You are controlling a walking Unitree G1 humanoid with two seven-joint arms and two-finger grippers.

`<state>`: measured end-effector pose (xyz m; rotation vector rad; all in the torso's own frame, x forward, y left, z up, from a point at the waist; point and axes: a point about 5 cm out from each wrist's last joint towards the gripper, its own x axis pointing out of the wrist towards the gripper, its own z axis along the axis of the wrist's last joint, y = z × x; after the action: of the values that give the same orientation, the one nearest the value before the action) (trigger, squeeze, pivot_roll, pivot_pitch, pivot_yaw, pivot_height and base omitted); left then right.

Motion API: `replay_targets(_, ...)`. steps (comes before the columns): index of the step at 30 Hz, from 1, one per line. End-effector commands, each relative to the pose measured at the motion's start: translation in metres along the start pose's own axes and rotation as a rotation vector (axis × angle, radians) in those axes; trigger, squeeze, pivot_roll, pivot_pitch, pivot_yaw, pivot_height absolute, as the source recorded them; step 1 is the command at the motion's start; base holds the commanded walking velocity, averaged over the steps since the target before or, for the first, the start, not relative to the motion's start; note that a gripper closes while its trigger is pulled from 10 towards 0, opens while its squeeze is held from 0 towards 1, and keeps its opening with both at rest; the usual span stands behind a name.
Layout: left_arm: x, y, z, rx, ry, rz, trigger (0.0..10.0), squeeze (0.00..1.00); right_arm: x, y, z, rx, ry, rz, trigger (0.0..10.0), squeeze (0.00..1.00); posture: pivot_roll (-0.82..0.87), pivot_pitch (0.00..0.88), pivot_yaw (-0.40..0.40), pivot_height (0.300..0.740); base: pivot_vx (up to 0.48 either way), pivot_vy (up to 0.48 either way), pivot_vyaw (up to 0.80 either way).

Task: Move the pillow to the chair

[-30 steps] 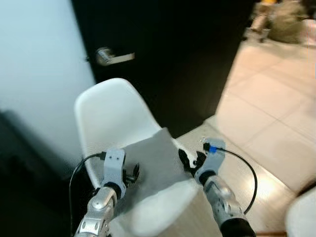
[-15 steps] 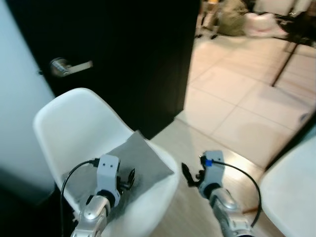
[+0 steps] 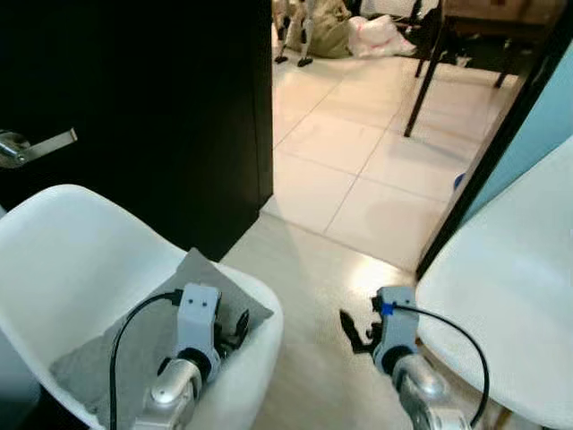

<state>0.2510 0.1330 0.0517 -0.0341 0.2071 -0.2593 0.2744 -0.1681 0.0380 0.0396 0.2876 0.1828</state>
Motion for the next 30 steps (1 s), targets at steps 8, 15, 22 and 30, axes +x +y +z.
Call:
replay_targets(8, 0.001, -0.001, -0.005, -0.008, 0.035, -0.008, 10.0, 0.0, -0.005, 0.001, -0.013, 0.022, 0.061, -0.02, 10.0, 0.0, -0.02, 0.139, 0.037, 0.74, 0.0, 0.0, -0.76)
replay_targets(15, 0.001, -0.002, -0.005, -0.01, 0.039, -0.014, 10.0, 0.0, -0.006, -0.003, -0.015, 0.04, 0.068, -0.055, 10.0, 0.0, -0.02, 0.131, 0.038, 0.74, 0.0, 0.0, -0.76)
replay_targets(22, 0.005, -0.005, -0.004, -0.008, 0.032, -0.031, 10.0, 0.0, -0.006, -0.009, -0.015, 0.029, 0.077, -0.1, 10.0, 0.0, -0.02, 0.127, 0.035, 0.74, 0.0, 0.0, -0.76)
replay_targets(30, 0.006, -0.006, -0.003, -0.019, 0.027, -0.037, 10.0, 0.0, -0.006, -0.015, -0.013, 0.019, 0.068, -0.161, 10.0, 0.0, -0.03, 0.13, 0.04, 0.74, 0.0, 0.0, -0.75)
